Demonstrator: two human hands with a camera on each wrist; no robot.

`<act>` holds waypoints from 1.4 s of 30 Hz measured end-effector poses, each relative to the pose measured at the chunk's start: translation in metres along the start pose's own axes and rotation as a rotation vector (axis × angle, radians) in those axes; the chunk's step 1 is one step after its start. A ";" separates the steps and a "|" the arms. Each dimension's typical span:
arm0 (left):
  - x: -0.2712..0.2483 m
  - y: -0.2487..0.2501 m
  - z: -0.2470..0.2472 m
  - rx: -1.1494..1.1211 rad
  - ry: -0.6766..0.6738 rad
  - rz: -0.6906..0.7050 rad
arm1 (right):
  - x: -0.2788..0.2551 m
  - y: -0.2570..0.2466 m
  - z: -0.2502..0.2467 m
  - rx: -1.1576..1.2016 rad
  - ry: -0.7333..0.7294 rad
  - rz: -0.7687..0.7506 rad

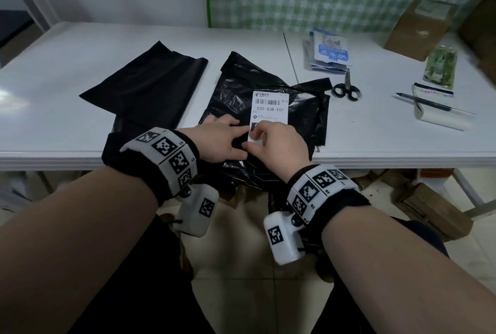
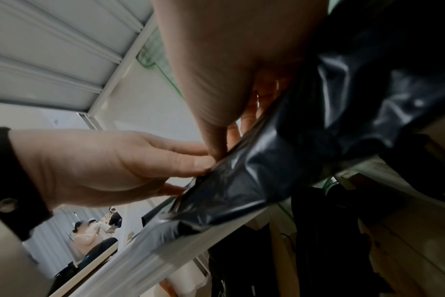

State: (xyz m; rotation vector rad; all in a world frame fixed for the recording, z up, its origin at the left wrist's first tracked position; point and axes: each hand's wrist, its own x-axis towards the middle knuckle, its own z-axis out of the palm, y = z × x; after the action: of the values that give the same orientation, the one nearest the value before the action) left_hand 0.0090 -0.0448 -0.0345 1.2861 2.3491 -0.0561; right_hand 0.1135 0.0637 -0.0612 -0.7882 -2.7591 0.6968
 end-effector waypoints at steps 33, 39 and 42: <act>-0.004 -0.008 0.021 -0.049 0.037 0.047 | -0.016 0.009 0.007 0.073 0.065 -0.090; -0.007 -0.006 0.023 -0.067 0.035 0.038 | -0.016 -0.005 0.005 0.005 0.055 -0.063; -0.008 -0.007 0.022 -0.072 0.026 0.036 | -0.013 -0.009 0.005 0.031 0.028 -0.017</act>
State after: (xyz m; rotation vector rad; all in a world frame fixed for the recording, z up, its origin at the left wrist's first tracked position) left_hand 0.0156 -0.0605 -0.0525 1.3008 2.3271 0.0561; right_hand 0.1192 0.0476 -0.0616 -0.7617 -2.7201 0.7173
